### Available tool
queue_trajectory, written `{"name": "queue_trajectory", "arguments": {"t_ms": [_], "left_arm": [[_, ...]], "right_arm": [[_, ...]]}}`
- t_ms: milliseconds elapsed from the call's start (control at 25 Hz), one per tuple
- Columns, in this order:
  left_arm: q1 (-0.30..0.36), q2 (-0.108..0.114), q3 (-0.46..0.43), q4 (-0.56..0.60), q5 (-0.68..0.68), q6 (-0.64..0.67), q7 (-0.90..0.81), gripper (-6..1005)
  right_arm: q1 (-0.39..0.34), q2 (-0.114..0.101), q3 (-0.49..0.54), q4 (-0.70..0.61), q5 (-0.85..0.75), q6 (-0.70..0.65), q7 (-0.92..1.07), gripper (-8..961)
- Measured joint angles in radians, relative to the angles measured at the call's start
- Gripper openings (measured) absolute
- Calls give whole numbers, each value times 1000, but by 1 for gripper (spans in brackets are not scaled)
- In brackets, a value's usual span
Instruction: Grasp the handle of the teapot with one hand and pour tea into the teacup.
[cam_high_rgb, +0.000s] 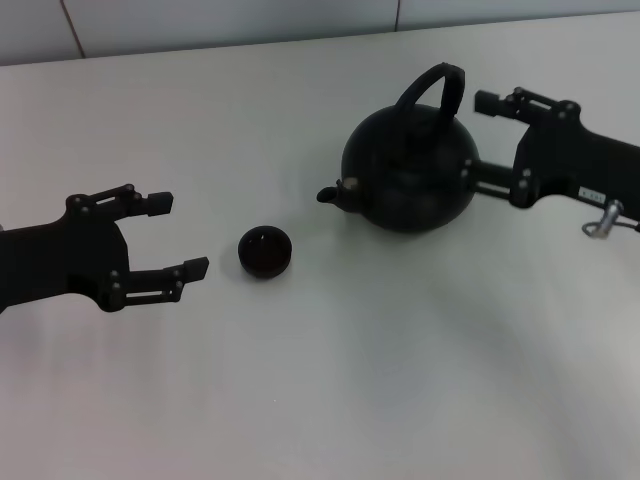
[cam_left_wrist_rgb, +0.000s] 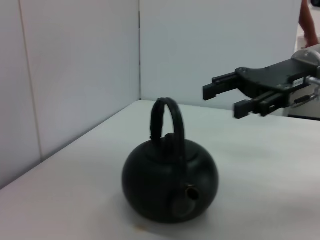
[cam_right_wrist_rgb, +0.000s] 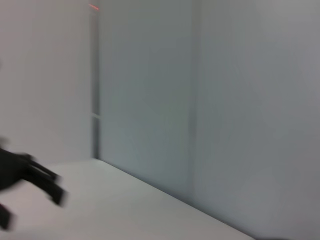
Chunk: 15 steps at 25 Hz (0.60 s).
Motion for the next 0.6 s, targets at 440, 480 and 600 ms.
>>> {"name": "queue_trajectory", "arguments": {"t_ms": [440, 480, 600], "left_arm": [[17, 4, -13, 7, -37, 105, 5, 863], [20, 5, -17, 8, -40, 120, 7, 863], [24, 6, -46, 10, -40, 168, 9, 863]], "right_arm": [[27, -14, 181, -52, -181, -451, 52, 743], [31, -17, 199, -55, -207, -476, 65, 743], [41, -20, 249, -52, -263, -543, 80, 743]]}}
